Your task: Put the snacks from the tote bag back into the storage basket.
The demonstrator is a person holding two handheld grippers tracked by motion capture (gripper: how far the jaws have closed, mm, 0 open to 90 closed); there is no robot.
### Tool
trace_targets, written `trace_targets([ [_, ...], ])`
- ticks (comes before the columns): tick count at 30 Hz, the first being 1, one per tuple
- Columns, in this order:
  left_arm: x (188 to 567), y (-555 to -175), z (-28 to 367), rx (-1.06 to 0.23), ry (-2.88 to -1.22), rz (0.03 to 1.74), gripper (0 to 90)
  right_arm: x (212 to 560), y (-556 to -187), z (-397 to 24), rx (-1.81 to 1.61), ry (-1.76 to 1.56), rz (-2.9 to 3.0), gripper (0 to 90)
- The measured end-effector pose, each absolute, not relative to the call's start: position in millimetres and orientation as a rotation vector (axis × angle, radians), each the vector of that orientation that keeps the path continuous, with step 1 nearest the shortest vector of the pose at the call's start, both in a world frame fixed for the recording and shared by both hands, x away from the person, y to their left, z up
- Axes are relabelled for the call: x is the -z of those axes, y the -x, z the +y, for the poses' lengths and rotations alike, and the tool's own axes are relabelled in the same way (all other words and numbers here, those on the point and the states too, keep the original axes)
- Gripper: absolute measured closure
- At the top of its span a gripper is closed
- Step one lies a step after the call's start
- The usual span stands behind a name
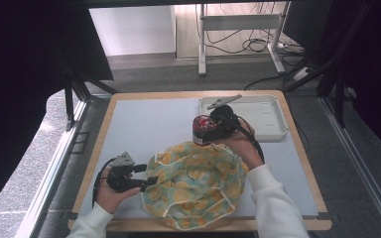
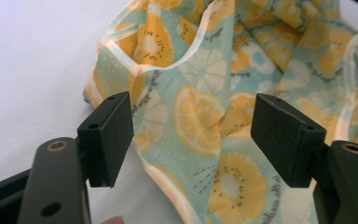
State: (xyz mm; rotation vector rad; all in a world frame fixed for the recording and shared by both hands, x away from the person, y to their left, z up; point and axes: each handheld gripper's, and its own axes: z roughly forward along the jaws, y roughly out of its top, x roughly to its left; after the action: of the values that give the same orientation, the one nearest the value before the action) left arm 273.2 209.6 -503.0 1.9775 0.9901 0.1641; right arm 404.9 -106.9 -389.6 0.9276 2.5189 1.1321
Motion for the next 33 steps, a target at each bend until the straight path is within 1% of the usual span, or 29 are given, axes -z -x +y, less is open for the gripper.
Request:
trace_targets([
  [11, 503, -272, 210, -0.167, -1.986, 0.986, 29.7, 396, -438, -117, -1.091, -1.034, 2.464, 24.0],
  [20, 504, -272, 212, -0.166, -1.982, 0.99, 29.7, 415, -467, -127, -1.051, -1.161, 2.425, 24.0],
  [33, 505, -272, 210, -0.169, -1.989, 0.991, 29.7, 433, -486, -132, -0.975, -1.22, 2.393, 24.1],
])
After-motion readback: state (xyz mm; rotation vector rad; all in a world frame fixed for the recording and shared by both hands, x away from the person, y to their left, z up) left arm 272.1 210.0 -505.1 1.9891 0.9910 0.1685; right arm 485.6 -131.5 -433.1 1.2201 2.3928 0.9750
